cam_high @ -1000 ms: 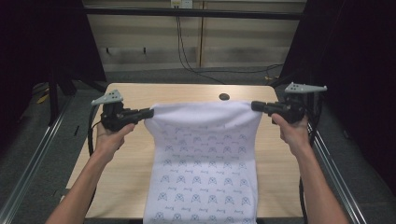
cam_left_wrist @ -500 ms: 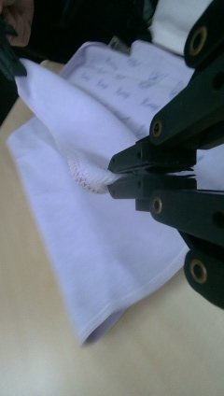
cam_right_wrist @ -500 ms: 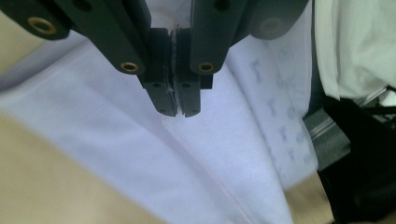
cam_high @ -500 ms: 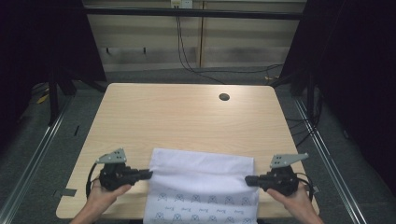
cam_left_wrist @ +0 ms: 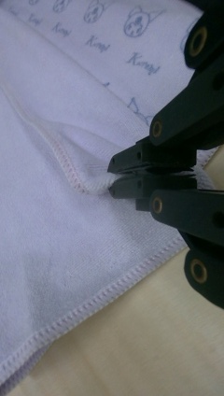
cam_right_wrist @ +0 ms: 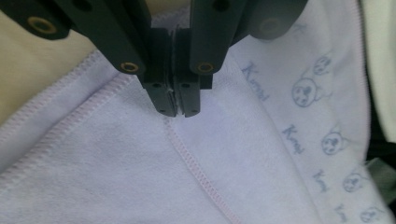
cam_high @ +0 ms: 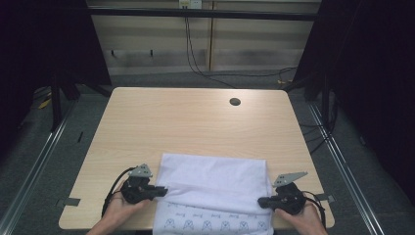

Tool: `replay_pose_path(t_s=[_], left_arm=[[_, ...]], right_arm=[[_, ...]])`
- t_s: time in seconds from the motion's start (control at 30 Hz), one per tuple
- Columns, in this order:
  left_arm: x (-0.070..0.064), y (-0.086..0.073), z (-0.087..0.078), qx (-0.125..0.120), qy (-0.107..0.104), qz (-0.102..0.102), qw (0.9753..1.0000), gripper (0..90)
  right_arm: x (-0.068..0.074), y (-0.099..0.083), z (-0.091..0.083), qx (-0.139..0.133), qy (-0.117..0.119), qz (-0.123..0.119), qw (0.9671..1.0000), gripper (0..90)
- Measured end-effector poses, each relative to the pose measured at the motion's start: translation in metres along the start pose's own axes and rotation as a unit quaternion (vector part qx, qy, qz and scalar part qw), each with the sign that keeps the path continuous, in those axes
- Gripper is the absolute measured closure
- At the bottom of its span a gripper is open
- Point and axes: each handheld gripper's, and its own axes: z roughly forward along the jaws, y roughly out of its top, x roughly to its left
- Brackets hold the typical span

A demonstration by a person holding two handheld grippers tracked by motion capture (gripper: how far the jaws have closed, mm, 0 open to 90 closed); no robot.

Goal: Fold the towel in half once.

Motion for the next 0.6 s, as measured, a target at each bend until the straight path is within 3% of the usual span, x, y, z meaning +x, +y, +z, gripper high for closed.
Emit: replay_pose_path(t_s=[0.07, 0.13, 0.23, 0.27, 0.33, 0.4, 0.47, 0.6], left_arm=[[0.003, 0.010, 0.010, -0.005, 0.000, 0.000, 1.0000, 87.6], [0.003, 0.022, 0.021, -0.006, 0.012, 0.015, 0.9998, 87.6], [0.013, 0.037, 0.031, -0.010, 0.037, 0.014, 0.9992, 87.7], [0.013, 0.037, 0.031, -0.010, 0.037, 0.014, 0.9992, 87.7], [0.031, 0.044, 0.035, -0.023, 0.037, -0.010, 0.9990, 87.7], [0.037, 0.047, 0.035, -0.023, 0.040, -0.013, 0.9988, 87.8], [0.041, 0.051, 0.036, -0.024, 0.066, -0.004, 0.9975, 87.8], [0.064, 0.060, 0.037, -0.030, 0.089, -0.019, 0.9954, 87.9]], right_arm=[[-0.006, 0.003, -0.006, 0.015, -0.034, -0.010, 0.9992, 87.7], [-0.017, 0.004, -0.009, 0.017, -0.055, -0.007, 0.9983, 87.7], [-0.033, 0.008, -0.006, -0.005, -0.055, 0.015, 0.9984, 87.8], [-0.033, 0.008, -0.006, -0.005, -0.055, 0.015, 0.9984, 87.8], [-0.043, 0.016, -0.002, -0.015, -0.058, 0.015, 0.9981, 87.8], [-0.051, 0.022, 0.001, -0.019, -0.055, 0.024, 0.9980, 87.7], [-0.061, 0.030, 0.006, -0.026, -0.051, 0.034, 0.9978, 87.7], [-0.073, 0.052, 0.019, -0.029, -0.062, 0.034, 0.9970, 87.6]])
